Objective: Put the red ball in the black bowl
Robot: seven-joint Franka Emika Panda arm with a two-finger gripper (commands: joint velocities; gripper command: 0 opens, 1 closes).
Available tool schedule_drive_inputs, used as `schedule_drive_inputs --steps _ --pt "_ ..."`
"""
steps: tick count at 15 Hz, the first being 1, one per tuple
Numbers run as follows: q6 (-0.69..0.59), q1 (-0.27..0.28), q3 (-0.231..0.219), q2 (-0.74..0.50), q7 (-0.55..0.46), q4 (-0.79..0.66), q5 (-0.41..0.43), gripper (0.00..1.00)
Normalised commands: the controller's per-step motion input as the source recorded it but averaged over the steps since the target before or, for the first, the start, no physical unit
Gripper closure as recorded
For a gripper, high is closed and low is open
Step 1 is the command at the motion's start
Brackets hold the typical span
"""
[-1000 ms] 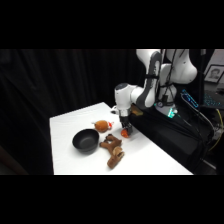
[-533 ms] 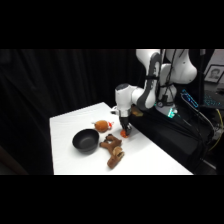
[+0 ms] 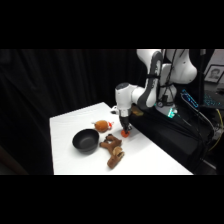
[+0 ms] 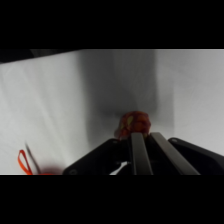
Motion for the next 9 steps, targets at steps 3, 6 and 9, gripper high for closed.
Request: schedule_drive_inputs --steps 3,6,9 --pt "-0.51 0.081 -0.107 -0.54 -0.01 -0.07 -0.213 0.95" --pt "-0.53 0.019 -0.080 -0.49 -0.06 0.04 -0.142 0.96" --pt "-0.55 -0.022 -0.065 -0.36 -0.13 0.19 -0.081 0.96"
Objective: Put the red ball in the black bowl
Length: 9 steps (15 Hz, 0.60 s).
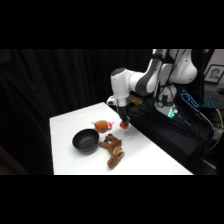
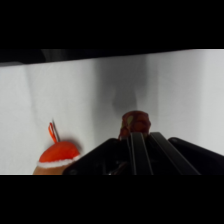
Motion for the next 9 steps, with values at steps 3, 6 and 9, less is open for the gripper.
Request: schedule_drive_inputs --steps 3,6,9 --pt "-0.53 -0.038 -0.061 -0.24 -0.14 0.30 -0.083 0.96" --pt "-0.45 -0.052 -0.060 -0.08 -0.14 0.39 -0.067 0.96" --pt "-0.30 -0.064 -0.060 0.12 -0.14 0.48 -0.031 0.96"
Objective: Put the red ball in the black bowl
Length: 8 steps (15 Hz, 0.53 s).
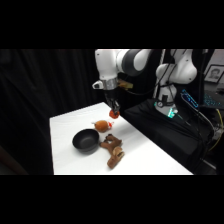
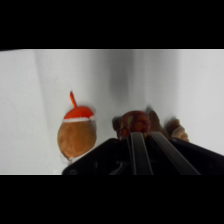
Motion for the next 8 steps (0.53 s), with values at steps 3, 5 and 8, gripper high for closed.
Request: schedule_drive_inputs --steps 3,5,8 --pt "-0.18 -0.062 -0.042 0.23 -0.14 0.52 0.008 0.96" --pt "-0.10 -0.058 -0.030 0.31 -0.14 0.55 0.036 0.96" --pt "-0.06 -0.053 -0.016 0.37 -0.12 0.56 0.035 0.96"
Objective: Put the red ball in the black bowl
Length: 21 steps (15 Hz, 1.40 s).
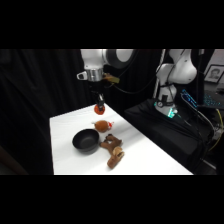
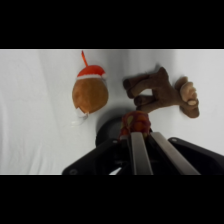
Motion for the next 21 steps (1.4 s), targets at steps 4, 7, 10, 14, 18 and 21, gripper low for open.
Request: schedule_drive_inputs --steps 4,7,10,14,18,21 --pt "-0.03 -0.062 0.005 0.43 -0.15 0.56 0.088 0.96" --pt "0.07 -0.087 0.037 0.42 -0.19 0.49 0.164 0.96" --pt "0.07 -0.097 0.070 0.38 -0.19 0.43 0.158 0.97" --pt "0.06 -0.099 0.098 0.29 -0.17 0.33 0.144 0.97" --pt "0.09 -0.096 0.106 0.23 -0.15 0.22 0.128 0.97" --pt "0.13 -0.095 0.098 0.22 -0.14 0.19 0.124 0.98"
